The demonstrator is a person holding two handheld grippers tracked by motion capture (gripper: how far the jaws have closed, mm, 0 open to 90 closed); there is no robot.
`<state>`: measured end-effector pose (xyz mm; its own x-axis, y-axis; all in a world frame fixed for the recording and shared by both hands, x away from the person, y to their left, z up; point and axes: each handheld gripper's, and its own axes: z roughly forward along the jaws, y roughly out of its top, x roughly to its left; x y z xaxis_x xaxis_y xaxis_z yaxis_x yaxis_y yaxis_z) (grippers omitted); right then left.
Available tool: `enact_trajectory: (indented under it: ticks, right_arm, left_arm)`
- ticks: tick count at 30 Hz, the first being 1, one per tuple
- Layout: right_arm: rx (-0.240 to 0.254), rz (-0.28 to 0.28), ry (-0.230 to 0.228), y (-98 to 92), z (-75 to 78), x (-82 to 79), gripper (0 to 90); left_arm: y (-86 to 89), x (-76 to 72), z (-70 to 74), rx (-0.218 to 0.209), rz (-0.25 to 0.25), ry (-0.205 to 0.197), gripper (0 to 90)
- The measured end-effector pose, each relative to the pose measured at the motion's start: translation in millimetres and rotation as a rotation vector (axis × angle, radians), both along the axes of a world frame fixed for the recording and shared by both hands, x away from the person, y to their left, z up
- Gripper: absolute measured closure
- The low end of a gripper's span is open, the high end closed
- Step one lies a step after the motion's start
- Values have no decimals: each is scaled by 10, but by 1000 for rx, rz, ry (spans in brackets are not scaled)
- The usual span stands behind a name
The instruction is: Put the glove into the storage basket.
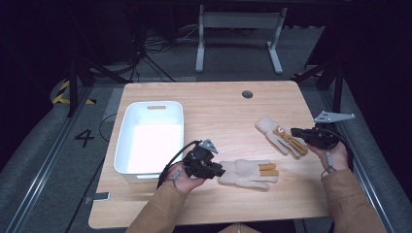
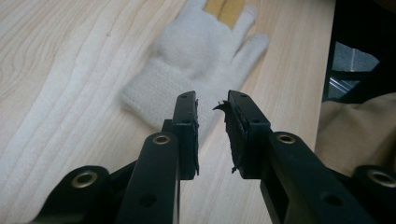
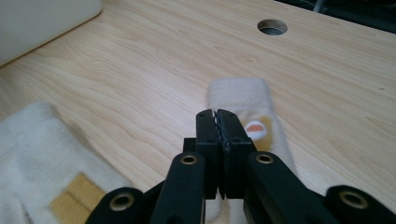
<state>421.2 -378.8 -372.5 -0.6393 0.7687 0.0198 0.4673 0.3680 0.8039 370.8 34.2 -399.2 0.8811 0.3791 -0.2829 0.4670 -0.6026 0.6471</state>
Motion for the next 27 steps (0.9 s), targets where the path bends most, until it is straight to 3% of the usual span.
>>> enact_trajectory:
  ticks: [4,7,10,14,18,27]
  right_arm:
    - [-7,2,16,-2,-72,107,797]
    - [33,-10,11,-43,-140,203,687]
    - [26,-31,24,-58,-201,282,636]
    - [-52,-58,43,-8,-312,391,549]
    - [-80,-82,76,-7,-410,463,540]
    - [-136,-46,170,-14,-570,566,536]
  left_arm:
    - [77,-7,-23,-13,1,14,736]
    - [107,-28,-34,-7,17,16,721]
    - [128,-56,-45,6,29,18,704]
    - [158,-82,-48,3,42,19,680]
    - [148,-117,-44,7,42,12,663]
    - [105,-133,-48,20,27,10,654]
